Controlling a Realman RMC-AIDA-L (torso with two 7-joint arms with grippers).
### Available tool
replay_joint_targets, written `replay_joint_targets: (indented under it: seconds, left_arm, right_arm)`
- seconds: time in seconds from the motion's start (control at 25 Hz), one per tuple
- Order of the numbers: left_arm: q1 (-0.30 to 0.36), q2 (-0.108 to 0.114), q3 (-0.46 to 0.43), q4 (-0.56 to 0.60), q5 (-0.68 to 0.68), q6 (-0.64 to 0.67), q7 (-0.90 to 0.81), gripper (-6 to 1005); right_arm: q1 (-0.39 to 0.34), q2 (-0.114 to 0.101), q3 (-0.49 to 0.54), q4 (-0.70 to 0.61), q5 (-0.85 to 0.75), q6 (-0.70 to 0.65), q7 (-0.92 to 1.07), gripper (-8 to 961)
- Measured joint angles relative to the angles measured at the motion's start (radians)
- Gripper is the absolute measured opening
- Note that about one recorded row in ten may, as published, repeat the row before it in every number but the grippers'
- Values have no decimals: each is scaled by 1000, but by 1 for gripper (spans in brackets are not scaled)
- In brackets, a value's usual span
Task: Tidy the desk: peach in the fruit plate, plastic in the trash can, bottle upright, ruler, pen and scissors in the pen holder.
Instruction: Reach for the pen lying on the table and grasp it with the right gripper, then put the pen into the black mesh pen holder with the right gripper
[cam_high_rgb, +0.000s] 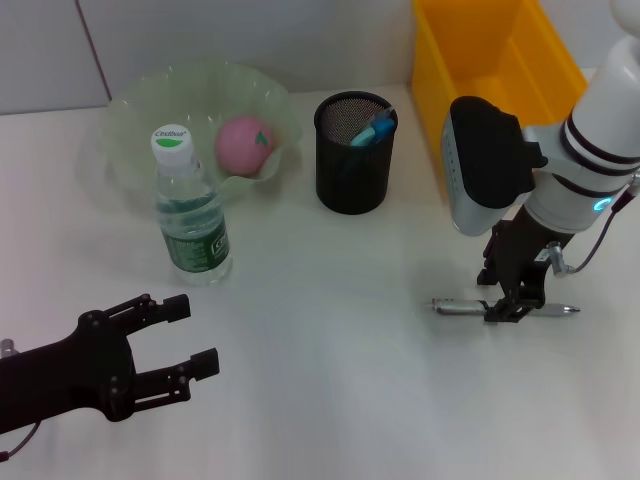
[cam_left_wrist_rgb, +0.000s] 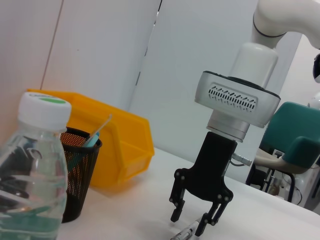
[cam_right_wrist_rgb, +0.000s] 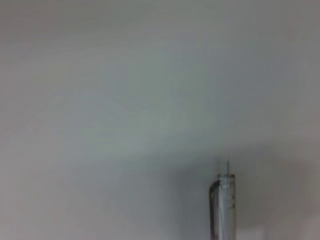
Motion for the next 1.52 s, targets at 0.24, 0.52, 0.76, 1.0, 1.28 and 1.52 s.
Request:
replay_joint_targets:
  seconds: [0.24, 0.52, 0.76, 1.0, 1.28, 1.52]
  left_arm:
    - [-1, 2, 0, 0, 0, -1, 0, 840]
    - [-4, 4, 0, 0, -1, 3, 0, 840]
    - [-7, 7, 0, 0, -2, 3, 0, 840]
    - [-8, 11, 0, 0, -2, 5, 0, 840]
    - [-8, 13, 0, 0, -5, 5, 0, 840]
    - [-6, 16, 0, 3, -6, 7, 0, 840]
  right_arm:
    - [1, 0, -2, 5, 0, 6, 1, 398]
    - [1, 2, -15, 8, 0, 8, 4, 364]
    - [1, 2, -28, 8, 0, 10, 16, 365]
    - [1, 2, -31, 10, 2, 20, 18, 365]
    - [3, 3, -52, 29, 5, 31, 18, 257]
    - [5, 2, -44, -7, 11, -5, 16, 143]
